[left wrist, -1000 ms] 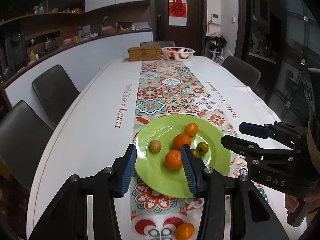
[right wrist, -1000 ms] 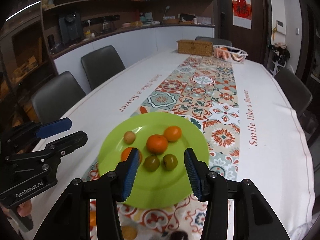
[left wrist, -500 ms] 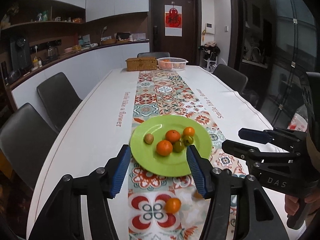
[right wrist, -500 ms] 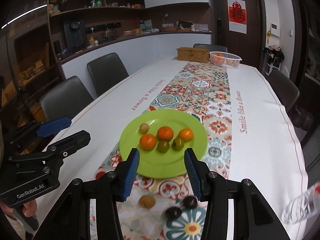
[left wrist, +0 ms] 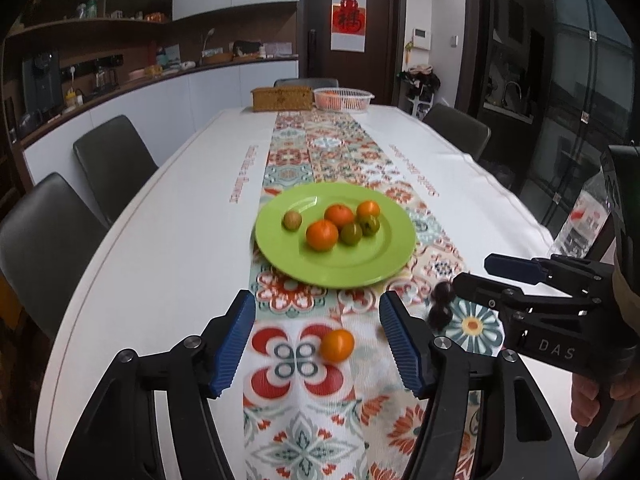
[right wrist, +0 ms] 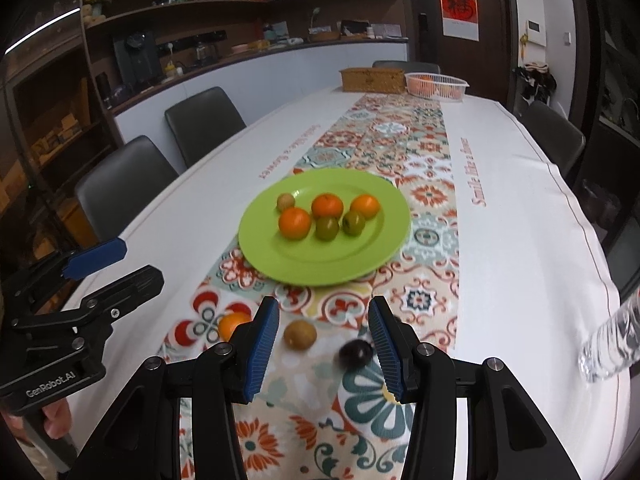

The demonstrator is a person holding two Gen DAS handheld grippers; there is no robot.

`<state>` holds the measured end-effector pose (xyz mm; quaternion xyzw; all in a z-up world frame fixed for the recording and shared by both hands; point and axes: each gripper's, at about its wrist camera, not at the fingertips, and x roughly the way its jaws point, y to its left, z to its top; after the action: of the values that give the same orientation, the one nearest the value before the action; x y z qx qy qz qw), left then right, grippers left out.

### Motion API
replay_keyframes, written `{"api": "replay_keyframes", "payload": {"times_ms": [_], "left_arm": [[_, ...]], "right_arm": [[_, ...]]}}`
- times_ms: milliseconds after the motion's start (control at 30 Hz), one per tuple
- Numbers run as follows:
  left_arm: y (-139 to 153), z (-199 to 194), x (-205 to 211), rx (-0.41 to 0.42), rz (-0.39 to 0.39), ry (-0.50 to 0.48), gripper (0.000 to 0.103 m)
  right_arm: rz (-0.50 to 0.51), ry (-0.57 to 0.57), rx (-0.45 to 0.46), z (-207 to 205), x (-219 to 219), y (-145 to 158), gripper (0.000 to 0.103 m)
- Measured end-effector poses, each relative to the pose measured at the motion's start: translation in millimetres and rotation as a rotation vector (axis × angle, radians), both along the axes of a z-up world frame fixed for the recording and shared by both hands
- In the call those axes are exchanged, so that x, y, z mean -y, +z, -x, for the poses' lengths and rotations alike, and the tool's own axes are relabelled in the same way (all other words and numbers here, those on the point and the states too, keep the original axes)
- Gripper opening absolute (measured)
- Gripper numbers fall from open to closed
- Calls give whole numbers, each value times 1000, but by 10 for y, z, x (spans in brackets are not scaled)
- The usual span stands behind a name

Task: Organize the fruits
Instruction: 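Withdraw both open grippers from the plate toward the remaining loose fruits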

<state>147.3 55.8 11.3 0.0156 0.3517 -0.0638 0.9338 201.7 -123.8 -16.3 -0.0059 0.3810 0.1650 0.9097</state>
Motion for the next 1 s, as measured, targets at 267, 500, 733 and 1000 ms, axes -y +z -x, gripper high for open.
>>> {"api": "replay_keyframes", "payload": {"times_ms": [267,500,733,1000], "left_arm": [[-326,9,27,-81,-5,-20,64],[-518,-50,84,-111,-18,-58,64],[-671,-148,117,-140,-33,-91,64],[-810,-302,145,-172,-34,-111,63]], "right_arm": [[23,-5,-62,47,16,-260,48],[37,-22,-108,23,71,-449,48],[49,-25,-140,-44,85,-592,48],[54,-20,-163,-141,70,-694,47]]}}
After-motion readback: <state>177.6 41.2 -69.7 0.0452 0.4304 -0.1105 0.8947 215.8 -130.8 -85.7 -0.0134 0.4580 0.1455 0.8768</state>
